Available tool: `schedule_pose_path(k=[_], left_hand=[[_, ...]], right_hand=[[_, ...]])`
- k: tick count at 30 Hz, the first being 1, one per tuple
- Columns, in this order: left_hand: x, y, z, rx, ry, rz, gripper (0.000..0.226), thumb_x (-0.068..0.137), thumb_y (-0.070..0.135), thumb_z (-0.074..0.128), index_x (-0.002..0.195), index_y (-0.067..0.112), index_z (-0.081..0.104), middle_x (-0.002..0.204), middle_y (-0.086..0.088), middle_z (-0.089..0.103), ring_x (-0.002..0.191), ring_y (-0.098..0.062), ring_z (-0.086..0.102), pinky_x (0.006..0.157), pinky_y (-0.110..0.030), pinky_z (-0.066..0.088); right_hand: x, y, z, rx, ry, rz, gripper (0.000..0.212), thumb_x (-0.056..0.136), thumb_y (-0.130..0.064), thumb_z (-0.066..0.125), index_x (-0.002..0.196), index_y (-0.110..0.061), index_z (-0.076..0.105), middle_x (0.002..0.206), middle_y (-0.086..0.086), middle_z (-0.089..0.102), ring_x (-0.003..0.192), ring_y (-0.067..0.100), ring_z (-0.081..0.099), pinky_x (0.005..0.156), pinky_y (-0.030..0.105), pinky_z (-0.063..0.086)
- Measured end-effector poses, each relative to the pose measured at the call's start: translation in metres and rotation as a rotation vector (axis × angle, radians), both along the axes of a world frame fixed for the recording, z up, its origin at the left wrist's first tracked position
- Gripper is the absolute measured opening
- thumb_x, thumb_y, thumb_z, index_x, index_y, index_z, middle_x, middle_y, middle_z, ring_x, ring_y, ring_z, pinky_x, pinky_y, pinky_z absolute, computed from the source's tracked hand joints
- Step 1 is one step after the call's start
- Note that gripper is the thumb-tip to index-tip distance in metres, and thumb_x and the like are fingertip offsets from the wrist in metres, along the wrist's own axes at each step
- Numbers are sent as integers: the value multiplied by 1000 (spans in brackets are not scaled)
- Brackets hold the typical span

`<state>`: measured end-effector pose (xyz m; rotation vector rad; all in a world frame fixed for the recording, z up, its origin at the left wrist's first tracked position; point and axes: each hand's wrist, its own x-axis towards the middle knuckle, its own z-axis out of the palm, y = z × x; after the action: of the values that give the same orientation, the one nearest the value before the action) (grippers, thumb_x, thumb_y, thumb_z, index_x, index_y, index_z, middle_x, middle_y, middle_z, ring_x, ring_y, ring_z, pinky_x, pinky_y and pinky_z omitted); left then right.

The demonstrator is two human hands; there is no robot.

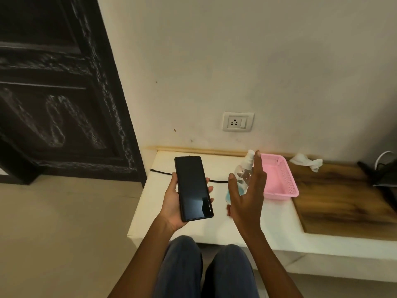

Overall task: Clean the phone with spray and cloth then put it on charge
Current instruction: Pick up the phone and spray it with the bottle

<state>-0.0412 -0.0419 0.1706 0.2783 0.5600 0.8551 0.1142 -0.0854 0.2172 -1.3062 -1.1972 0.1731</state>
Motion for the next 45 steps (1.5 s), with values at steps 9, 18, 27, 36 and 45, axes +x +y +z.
schedule_pose_path(k=[9, 18, 27, 36, 45], left_hand=[[-6, -36, 39, 85, -48, -65, 75, 80, 71, 48, 126, 12, 62, 131, -13, 59, 115, -33, 56, 108, -50, 37], [-5, -51, 48, 144, 13, -108, 82, 66, 76, 58, 123, 17, 64, 125, -14, 64, 112, -35, 61, 100, -49, 46], [-4, -49, 51, 131, 91, -74, 83, 64, 77, 55, 123, 18, 64, 118, -16, 65, 113, -36, 60, 98, -52, 47], [-4, -48, 54, 159, -9, -135, 78, 67, 76, 54, 113, 15, 70, 104, -13, 71, 96, -31, 68, 88, -46, 52], [-12, -44, 50, 177, -111, -122, 79, 77, 72, 53, 129, 13, 59, 134, -11, 58, 112, -32, 60, 99, -47, 46]], right_hand=[[-14, -65, 52, 65, -77, 193, 80, 75, -12, 68, 138, -33, 25, 140, -9, 40, 110, -8, 49, 72, -2, 41], [-33, -83, 69, -31, -102, 273, 77, 78, -2, 69, 137, -36, 32, 127, -42, 36, 104, -13, 50, 71, -2, 41], [-43, -74, 82, -155, -175, 238, 63, 86, -14, 63, 127, -51, 30, 101, -61, 33, 91, -21, 52, 66, -6, 38], [-49, -76, 75, -231, -203, 148, 59, 86, -13, 63, 136, -29, 37, 94, -34, 40, 70, -2, 54, 64, 3, 37], [-34, -100, 46, -408, -301, -31, 59, 87, -25, 62, 137, -35, 33, 129, -1, 56, 75, 10, 59, 73, 18, 48]])
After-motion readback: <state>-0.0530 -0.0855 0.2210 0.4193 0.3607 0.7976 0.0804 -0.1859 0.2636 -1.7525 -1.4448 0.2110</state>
